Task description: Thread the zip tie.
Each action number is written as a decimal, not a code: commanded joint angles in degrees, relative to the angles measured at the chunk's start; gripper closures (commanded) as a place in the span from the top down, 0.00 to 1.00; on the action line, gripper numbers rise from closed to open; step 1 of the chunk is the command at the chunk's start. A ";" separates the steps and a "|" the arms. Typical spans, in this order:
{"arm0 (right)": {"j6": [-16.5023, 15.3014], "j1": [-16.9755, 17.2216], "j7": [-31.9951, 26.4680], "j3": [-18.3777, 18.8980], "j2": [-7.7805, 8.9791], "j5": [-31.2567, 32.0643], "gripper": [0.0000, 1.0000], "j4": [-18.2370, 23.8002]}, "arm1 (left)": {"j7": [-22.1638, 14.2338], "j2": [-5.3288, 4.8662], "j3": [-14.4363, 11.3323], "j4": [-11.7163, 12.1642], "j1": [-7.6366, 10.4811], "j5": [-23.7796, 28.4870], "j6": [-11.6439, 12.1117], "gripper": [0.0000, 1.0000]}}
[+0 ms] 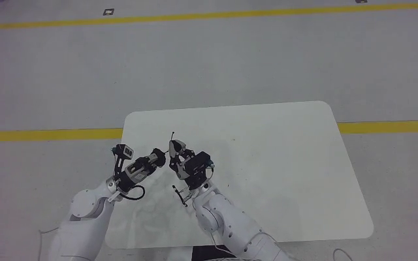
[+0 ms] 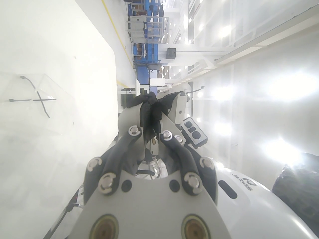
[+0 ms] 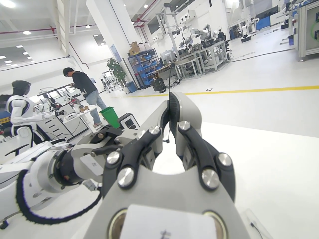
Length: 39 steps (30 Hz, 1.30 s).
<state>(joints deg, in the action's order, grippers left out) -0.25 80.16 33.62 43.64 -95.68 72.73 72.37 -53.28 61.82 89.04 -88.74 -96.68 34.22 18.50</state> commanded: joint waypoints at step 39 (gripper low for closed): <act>-1.35 -0.18 -0.79 -0.42 0.15 0.32 0.00 0.25 | 0.00 0.00 0.00 0.00 0.00 0.00 0.00 0.00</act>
<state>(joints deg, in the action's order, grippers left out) -1.65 80.04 32.80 43.26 -95.51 73.04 72.71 -53.28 61.82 89.04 -88.74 -96.68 34.22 18.50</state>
